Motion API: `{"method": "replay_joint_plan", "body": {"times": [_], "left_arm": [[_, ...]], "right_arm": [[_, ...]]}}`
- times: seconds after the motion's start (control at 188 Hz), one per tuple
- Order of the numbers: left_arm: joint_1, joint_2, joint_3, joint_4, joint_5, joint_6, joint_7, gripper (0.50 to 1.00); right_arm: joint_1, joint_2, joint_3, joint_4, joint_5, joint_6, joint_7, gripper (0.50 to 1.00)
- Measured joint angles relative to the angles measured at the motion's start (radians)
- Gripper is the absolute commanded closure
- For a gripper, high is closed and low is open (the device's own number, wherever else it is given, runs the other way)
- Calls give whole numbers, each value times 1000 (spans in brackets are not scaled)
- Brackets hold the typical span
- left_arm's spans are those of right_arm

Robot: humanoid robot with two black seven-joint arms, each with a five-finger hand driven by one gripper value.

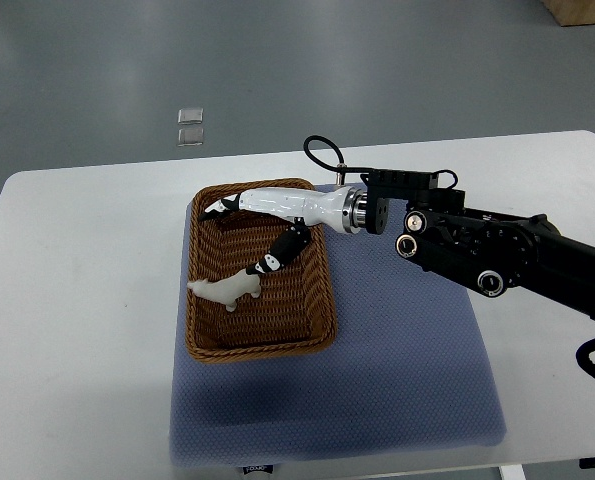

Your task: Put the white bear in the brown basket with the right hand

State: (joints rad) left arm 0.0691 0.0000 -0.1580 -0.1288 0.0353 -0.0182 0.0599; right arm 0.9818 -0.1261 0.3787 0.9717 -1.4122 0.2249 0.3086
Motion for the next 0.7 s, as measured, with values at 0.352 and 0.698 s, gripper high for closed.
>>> {"method": "replay_joint_plan", "body": {"times": [0.352, 0.698], "left_arm": [[0, 0, 0, 0, 0, 0, 0, 500], [0, 0, 0, 0, 0, 0, 0, 500]], "right_arm": [[-27, -58, 89, -1, 180, 17, -21, 597], [-121, -138, 148, -2, 570, 17, -98, 583]]}}
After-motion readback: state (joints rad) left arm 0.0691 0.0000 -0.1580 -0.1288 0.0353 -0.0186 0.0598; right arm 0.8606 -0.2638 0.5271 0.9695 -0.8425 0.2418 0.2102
